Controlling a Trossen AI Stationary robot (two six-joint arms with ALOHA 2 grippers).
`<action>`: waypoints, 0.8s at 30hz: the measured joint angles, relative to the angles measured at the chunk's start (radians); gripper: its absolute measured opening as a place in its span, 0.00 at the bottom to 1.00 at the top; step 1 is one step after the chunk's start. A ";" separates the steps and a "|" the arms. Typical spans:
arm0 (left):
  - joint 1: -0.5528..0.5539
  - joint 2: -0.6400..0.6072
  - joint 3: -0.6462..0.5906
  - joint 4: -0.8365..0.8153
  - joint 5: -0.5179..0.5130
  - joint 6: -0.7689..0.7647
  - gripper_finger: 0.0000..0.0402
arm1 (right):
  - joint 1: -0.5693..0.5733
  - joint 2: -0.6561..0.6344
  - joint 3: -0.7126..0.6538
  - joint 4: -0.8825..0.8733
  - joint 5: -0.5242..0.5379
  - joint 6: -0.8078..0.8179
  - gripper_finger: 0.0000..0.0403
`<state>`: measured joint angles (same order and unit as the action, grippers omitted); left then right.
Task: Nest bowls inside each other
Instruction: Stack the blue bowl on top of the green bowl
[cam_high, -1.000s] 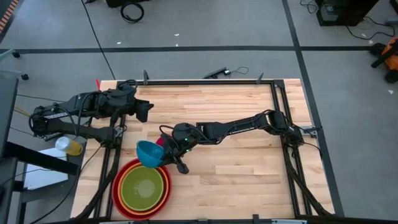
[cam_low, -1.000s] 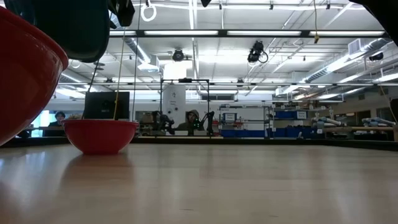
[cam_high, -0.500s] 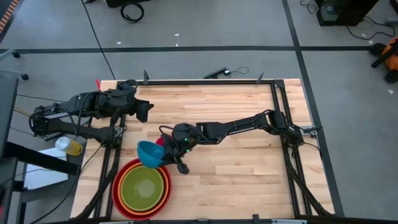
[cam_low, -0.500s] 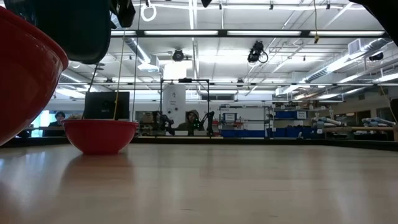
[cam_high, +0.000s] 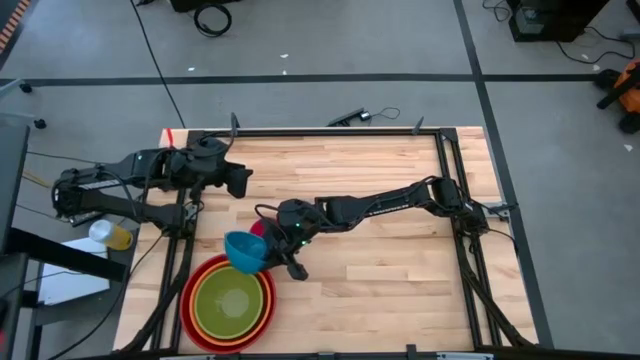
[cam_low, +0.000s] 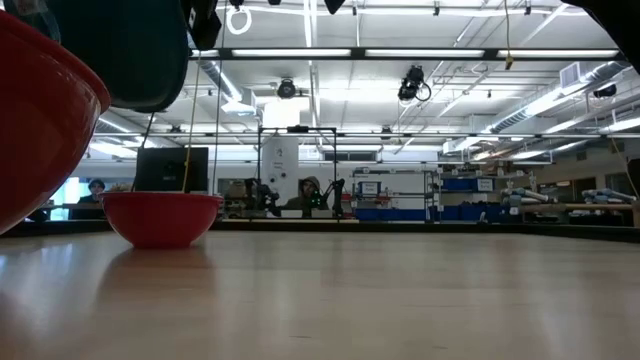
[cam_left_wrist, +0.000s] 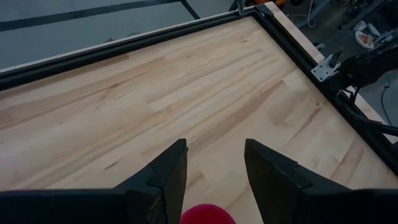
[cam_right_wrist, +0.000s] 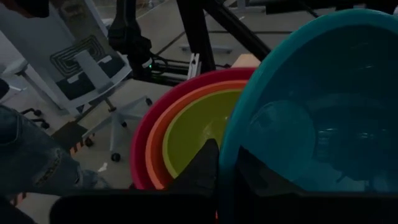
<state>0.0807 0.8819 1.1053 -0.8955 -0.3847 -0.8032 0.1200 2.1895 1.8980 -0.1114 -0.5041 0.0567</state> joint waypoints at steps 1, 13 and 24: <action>0.000 0.005 0.000 0.001 0.000 0.000 0.40 | 0.000 0.000 0.000 -0.008 -0.003 0.000 0.06; 0.000 0.015 0.000 0.001 0.011 -0.025 0.40 | -0.013 0.000 -0.013 -0.080 0.011 0.002 0.06; 0.001 0.016 0.000 0.000 -0.004 -0.015 0.40 | -0.004 0.002 -0.024 0.203 -0.088 0.097 0.06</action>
<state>0.0821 0.8975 1.1053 -0.8955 -0.3891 -0.8179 0.1158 2.1918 1.8736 0.0911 -0.5925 0.1538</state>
